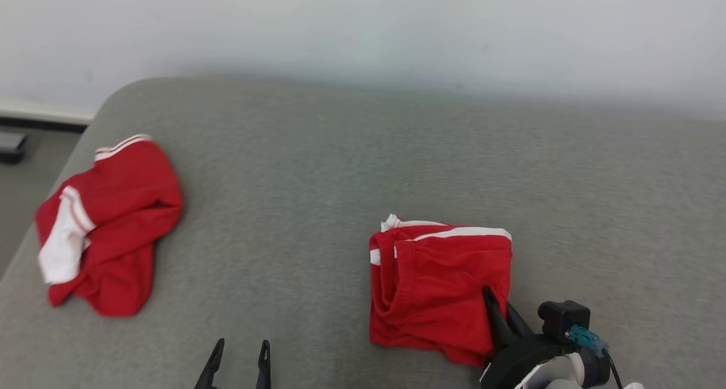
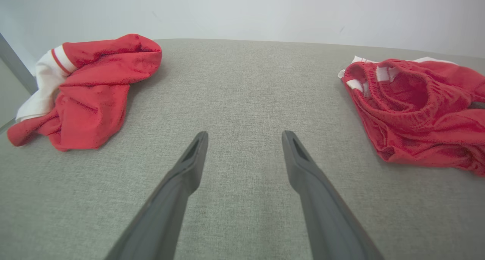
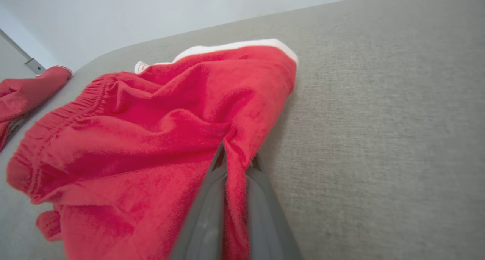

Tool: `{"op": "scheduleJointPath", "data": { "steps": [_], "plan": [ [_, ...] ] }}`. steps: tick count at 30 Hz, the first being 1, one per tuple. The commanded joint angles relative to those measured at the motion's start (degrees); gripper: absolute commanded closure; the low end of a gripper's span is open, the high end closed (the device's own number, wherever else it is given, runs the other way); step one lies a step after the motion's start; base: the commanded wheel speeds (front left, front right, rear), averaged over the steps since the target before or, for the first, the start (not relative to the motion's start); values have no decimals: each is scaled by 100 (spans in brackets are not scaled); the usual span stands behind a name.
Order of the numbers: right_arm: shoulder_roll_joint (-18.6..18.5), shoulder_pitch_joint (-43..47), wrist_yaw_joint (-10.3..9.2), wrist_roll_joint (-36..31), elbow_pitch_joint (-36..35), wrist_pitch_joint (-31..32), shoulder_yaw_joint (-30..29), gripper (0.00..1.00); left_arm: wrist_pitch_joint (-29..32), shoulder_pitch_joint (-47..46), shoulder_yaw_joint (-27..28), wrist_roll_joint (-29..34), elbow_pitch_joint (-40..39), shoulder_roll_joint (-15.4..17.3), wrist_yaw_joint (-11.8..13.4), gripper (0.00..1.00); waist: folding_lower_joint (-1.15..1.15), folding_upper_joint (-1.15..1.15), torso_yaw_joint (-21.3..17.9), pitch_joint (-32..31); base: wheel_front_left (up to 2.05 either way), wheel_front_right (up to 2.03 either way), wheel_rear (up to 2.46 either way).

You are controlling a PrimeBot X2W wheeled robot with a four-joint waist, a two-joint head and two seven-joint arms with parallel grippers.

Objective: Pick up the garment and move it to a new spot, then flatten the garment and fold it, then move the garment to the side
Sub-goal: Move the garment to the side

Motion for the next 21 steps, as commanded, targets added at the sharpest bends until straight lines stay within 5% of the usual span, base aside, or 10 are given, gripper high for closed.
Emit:
{"op": "scheduleJointPath", "data": {
  "steps": [1,14,21],
  "plan": [
    [-18,60,-12,-23,-46,-1,11,100,-18,-10,-4,-5,-20,-2,12,0,0,0,-658,-187,0,0,0],
    [-49,-94,-12,97,-84,-2,184,100,-18,-306,-72,-177,-45,-1,-25,0,0,0,-2526,-144,0,0,0],
    [-67,-181,-12,154,-68,0,213,100,-18,-495,-101,-74,-48,0,-93,0,0,0,-3133,-58,0,0,0]
  ]
}}
